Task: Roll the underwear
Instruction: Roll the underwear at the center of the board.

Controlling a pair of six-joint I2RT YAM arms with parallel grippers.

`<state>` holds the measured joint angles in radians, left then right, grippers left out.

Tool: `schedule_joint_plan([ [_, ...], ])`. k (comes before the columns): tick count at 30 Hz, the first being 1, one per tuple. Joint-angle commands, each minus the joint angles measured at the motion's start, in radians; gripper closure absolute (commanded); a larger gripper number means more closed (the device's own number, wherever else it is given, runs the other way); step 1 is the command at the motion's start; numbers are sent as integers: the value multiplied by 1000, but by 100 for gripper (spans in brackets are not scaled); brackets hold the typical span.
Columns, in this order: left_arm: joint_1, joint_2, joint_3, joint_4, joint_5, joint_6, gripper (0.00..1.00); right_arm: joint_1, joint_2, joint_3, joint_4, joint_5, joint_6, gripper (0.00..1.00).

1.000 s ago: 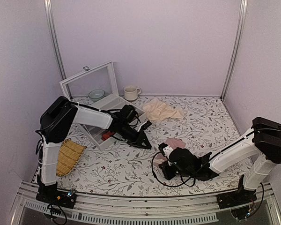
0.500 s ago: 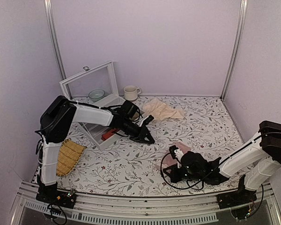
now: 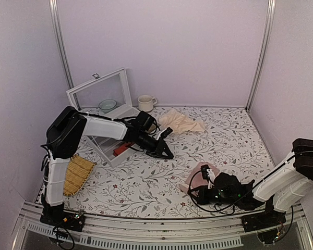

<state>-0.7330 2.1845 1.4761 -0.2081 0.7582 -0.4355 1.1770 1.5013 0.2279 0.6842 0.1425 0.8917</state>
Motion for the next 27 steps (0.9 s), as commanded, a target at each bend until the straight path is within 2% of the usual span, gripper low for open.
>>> schedule_joint_plan([
  [1, -7, 40, 50, 19, 72, 17, 84, -8, -32, -57, -70, -24, 66, 100],
  [8, -60, 139, 179, -137, 116, 133, 81, -10, 53, 8, -81, -86, -2, 100],
  [18, -90, 181, 200, -195, 203, 211, 81, -49, 207, 138, -113, -205, -173, 100],
  [27, -115, 211, 232, -248, 213, 248, 81, -91, 205, 170, -143, -257, -250, 100],
])
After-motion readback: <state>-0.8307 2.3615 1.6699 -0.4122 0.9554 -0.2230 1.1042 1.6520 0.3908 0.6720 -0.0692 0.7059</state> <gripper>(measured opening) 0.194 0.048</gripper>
